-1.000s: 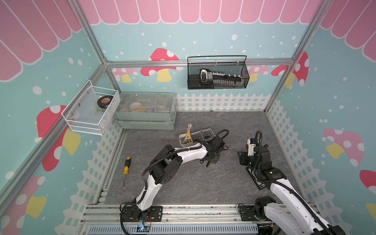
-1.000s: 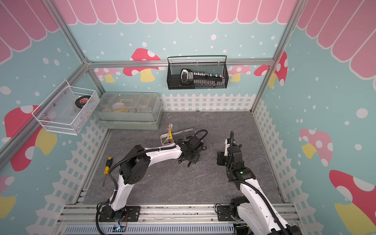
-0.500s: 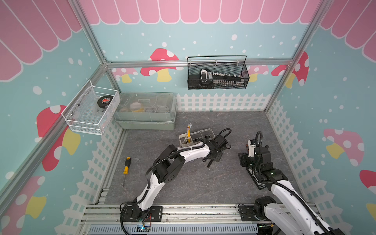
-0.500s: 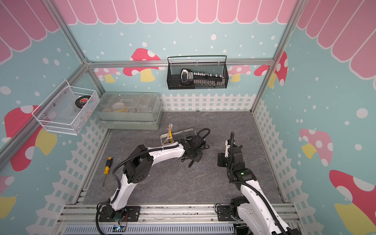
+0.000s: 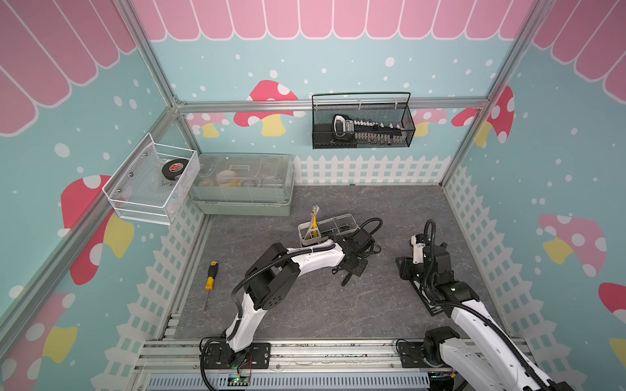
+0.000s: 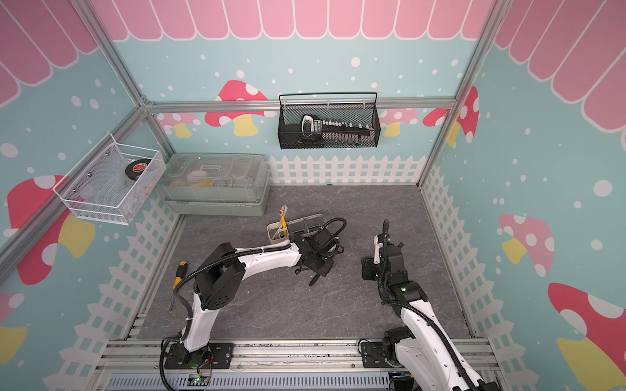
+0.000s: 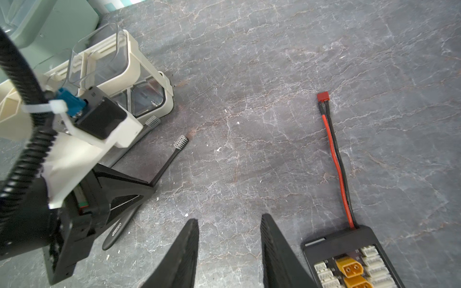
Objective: Place the toothbrush into the toothbrush holder
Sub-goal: Pick up the toothbrush from the center of the board.
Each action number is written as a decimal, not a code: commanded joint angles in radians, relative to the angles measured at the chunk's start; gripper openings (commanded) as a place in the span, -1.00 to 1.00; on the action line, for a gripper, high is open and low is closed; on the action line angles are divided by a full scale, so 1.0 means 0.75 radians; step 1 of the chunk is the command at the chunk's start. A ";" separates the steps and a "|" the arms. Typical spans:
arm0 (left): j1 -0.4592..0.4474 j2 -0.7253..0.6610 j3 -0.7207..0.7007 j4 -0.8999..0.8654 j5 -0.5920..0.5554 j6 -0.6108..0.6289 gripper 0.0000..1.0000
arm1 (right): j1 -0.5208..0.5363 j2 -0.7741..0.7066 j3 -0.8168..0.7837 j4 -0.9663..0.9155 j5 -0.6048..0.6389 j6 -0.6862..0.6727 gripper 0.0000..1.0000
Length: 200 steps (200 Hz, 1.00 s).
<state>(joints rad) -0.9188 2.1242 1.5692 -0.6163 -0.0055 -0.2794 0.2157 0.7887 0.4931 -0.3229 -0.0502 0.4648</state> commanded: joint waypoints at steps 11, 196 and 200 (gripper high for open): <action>-0.006 -0.087 -0.020 -0.015 0.004 0.035 -1.00 | -0.005 -0.030 0.011 -0.029 -0.037 0.000 -0.18; -0.018 -0.501 -0.077 0.034 0.267 0.148 -1.00 | -0.004 -0.156 -0.095 0.492 -0.575 0.049 0.28; -0.020 -0.504 -0.079 0.036 0.269 0.153 -1.00 | -0.005 -0.156 -0.096 0.502 -0.575 0.054 0.28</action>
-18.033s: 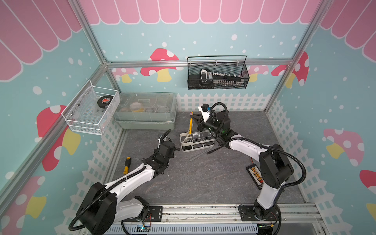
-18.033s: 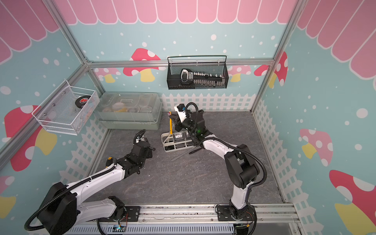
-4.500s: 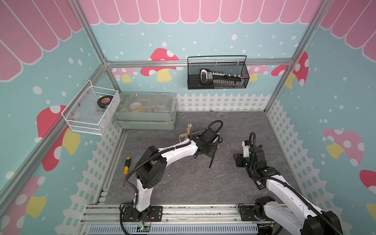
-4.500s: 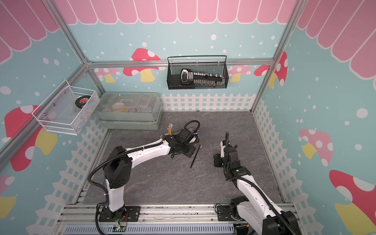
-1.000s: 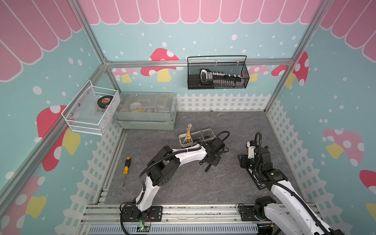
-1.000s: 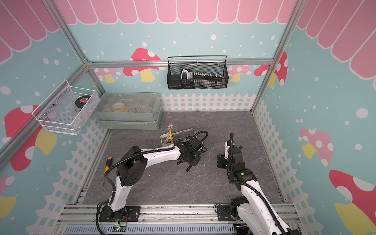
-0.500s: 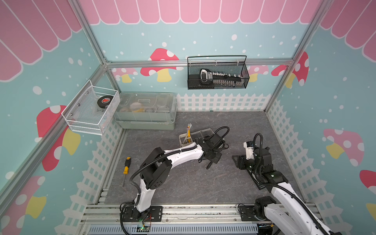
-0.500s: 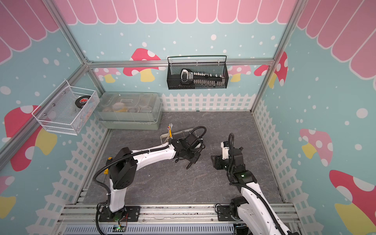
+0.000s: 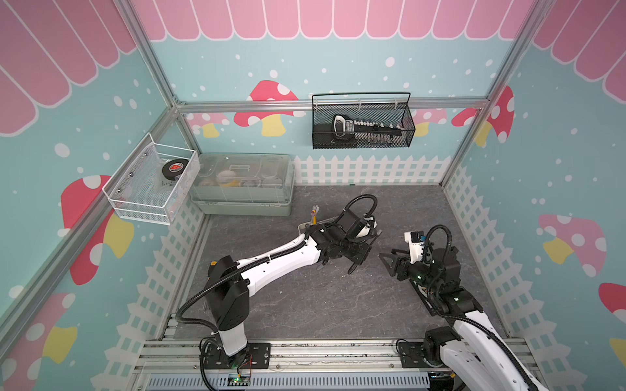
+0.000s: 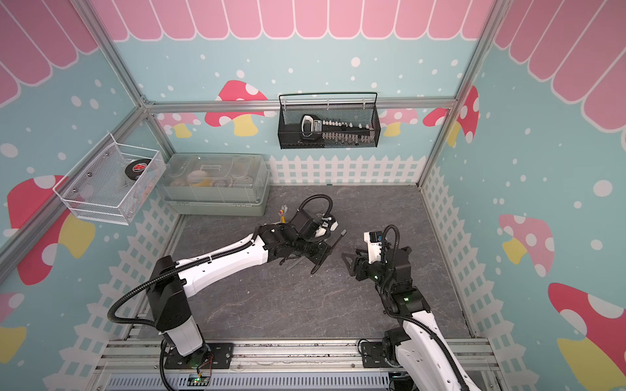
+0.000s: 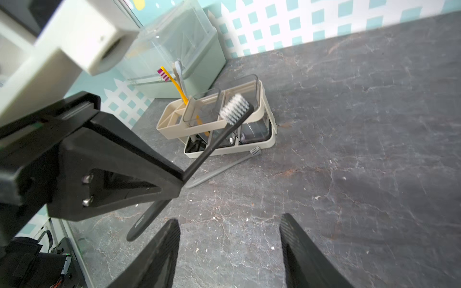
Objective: Place the toothbrush into the toothbrush holder
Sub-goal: Pick up the toothbrush from the center of the board.
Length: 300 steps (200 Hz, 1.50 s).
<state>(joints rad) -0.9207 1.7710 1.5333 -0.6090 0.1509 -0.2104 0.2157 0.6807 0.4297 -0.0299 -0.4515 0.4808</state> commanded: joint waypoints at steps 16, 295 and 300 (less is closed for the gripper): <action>-0.027 -0.039 -0.031 0.033 0.074 0.076 -1.00 | -0.005 -0.006 -0.016 0.151 -0.044 0.055 0.28; -0.161 -0.080 -0.035 0.177 -0.096 0.128 -1.00 | -0.004 0.097 0.002 0.392 0.021 0.370 -1.00; -0.161 -0.079 -0.034 0.180 -0.100 0.129 -1.00 | -0.005 0.101 0.003 0.394 0.021 0.372 -1.00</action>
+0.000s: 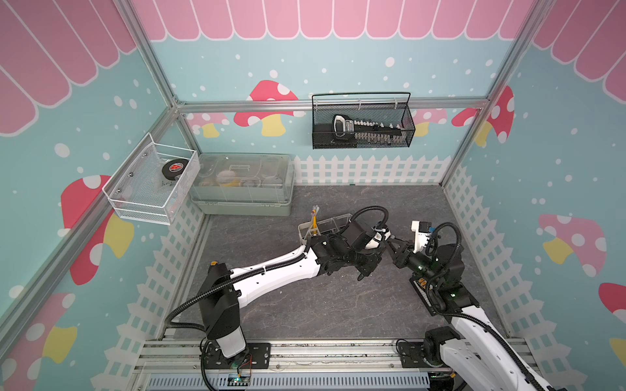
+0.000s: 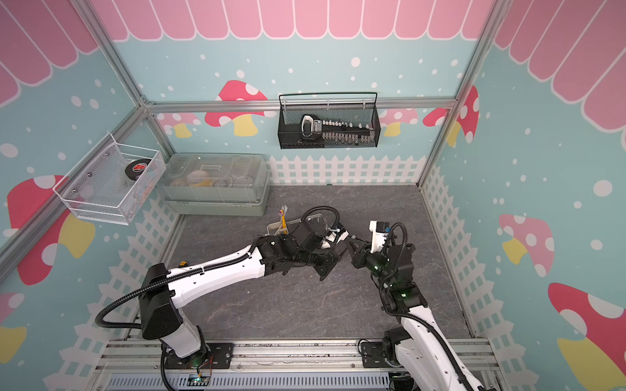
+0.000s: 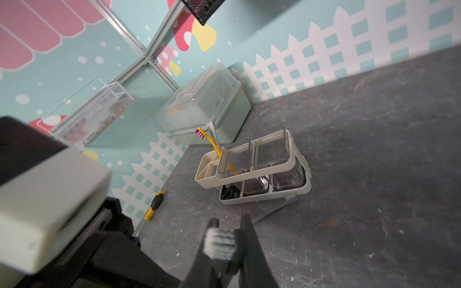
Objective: Place the toothbrush into the toothbrush holder
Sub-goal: Pick up the toothbrush from the center of the board.
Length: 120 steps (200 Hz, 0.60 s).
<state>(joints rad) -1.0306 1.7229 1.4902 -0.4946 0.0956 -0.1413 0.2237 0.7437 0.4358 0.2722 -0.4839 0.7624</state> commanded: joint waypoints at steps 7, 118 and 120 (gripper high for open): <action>-0.014 -0.014 0.023 0.029 -0.027 0.040 -1.00 | -0.014 0.022 -0.004 -0.010 0.066 0.001 -1.00; -0.014 -0.079 -0.033 0.065 -0.267 0.010 -0.88 | -0.017 0.008 0.069 -0.210 0.180 -0.101 -1.00; -0.015 -0.082 -0.033 0.064 -0.274 0.008 -0.87 | -0.016 0.009 0.072 -0.217 0.182 -0.104 -1.00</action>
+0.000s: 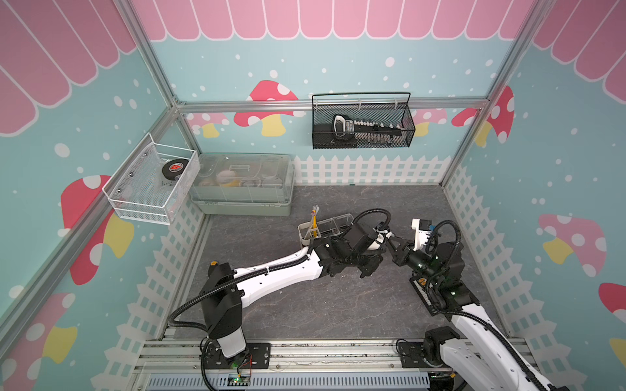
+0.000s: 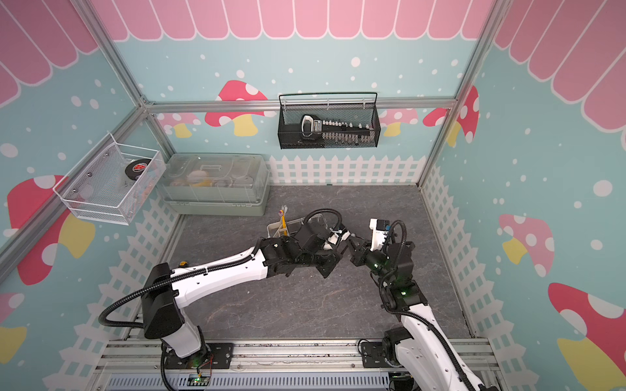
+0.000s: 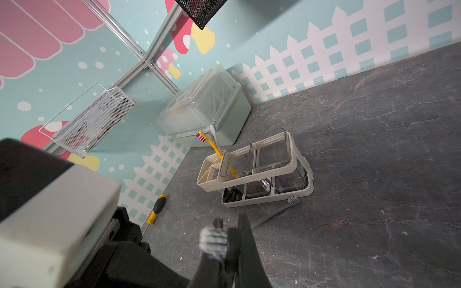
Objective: Place the toothbrush into the toothbrush holder
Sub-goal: Pick up the toothbrush from the center of the board.
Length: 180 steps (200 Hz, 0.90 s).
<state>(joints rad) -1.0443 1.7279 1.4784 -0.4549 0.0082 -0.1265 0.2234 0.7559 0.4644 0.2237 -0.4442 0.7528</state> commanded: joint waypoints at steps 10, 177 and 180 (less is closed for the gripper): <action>0.004 -0.098 -0.026 0.011 -0.193 -0.020 -0.79 | -0.015 -0.001 0.050 -0.183 0.136 -0.111 -1.00; 0.155 -0.495 -0.433 0.084 -0.639 -0.221 -0.57 | -0.015 0.228 0.358 -0.353 0.151 -0.291 -1.00; 0.163 -0.510 -0.454 0.088 -0.649 -0.225 -0.57 | -0.014 0.234 0.364 -0.346 0.146 -0.289 -1.00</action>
<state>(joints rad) -0.9565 1.4315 1.2034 -0.4221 -0.3801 -0.2428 0.2150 0.9028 0.6785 -0.0669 -0.3008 0.5526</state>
